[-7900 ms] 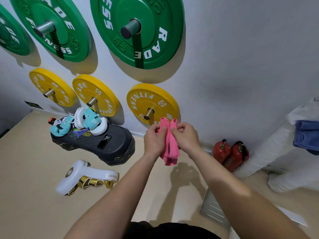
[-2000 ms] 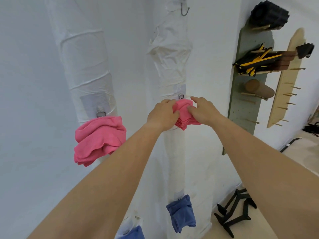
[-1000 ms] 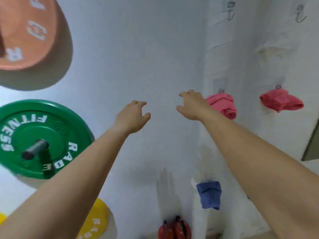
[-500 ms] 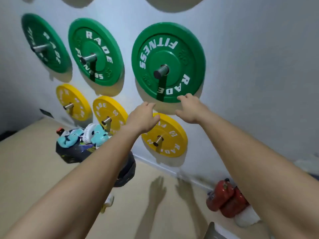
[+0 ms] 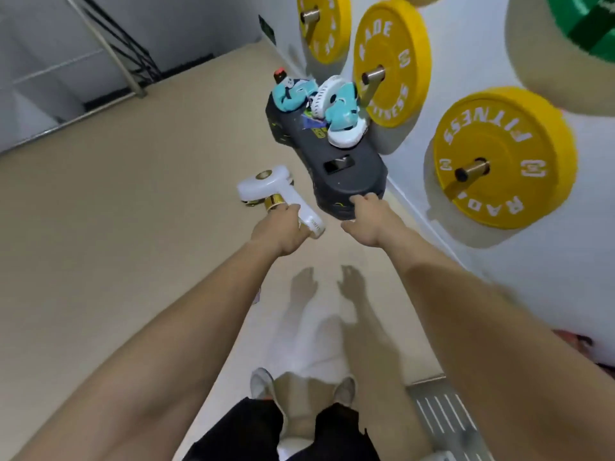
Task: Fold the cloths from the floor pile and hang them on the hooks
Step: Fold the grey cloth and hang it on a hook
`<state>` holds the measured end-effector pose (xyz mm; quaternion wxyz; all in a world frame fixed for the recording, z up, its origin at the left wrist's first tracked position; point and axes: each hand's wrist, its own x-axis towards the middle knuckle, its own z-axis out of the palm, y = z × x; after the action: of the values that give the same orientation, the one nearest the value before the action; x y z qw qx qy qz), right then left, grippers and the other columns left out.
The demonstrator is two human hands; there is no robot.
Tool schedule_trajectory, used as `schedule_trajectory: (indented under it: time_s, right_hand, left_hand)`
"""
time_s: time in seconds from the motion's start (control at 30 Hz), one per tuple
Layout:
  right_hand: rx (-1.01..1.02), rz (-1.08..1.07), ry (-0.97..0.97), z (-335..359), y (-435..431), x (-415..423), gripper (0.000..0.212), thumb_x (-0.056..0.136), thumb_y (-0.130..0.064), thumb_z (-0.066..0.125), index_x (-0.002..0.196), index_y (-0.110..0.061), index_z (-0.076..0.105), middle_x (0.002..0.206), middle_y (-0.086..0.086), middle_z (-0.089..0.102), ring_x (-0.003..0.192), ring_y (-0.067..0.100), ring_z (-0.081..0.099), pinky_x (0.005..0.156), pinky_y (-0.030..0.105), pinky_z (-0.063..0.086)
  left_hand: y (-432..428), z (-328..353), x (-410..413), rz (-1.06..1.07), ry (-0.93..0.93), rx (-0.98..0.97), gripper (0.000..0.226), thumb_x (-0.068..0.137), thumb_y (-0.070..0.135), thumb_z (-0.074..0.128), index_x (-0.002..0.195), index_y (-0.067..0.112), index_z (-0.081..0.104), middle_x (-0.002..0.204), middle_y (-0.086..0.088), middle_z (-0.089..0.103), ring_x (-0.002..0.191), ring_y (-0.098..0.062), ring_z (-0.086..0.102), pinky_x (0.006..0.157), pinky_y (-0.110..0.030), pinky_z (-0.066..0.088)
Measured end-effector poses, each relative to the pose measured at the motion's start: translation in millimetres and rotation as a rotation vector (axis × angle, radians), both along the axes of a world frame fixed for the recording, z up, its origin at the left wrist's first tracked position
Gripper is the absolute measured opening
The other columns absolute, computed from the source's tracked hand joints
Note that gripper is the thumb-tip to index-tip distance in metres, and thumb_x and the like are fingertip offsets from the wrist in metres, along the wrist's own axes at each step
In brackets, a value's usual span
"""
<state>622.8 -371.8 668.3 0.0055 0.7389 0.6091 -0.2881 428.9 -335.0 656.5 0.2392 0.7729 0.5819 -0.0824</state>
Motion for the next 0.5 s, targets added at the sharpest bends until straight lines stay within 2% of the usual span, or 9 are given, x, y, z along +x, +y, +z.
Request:
schedule_trajectory:
  time_s: [0.2,0.37,0.5]
  right_hand:
    - [-0.077,0.115,0.043,-62,25,-98,0.054,0.090,-0.038,0.055,0.138,-0.014,0.043,0.133,0.013,0.045,0.119,0.035,0.048,0.097,0.047,0.047]
    - [-0.183,0.200,0.040,-119,59,-186,0.057,0.093,-0.037,0.055,0.141,-0.011,0.039,0.144,0.015,0.038,0.129,0.037,0.042,0.103,0.049,0.043]
    - [-0.235,0.205,0.014,-180,90,-267,0.054,0.095,-0.036,0.054,0.141,-0.011,0.039,0.137,0.015,0.044,0.124,0.037,0.047,0.098,0.047,0.043]
  left_hand:
    - [-5,-64,-117,0.161,0.089,-0.103,0.056,0.098,0.032,0.048,0.148,0.011,0.035,0.144,-0.015,0.043,0.129,-0.036,0.045,0.099,-0.045,0.045]
    - [9,-128,-215,0.268,0.031,-0.190,0.052,0.100,0.030,0.047,0.147,0.011,0.037,0.142,-0.015,0.045,0.129,-0.035,0.046,0.101,-0.043,0.043]
    - [45,-189,-290,0.301,-0.011,-0.269,0.060,0.101,0.032,0.047,0.153,0.008,0.028,0.153,-0.017,0.037,0.137,-0.034,0.039,0.109,-0.044,0.037]
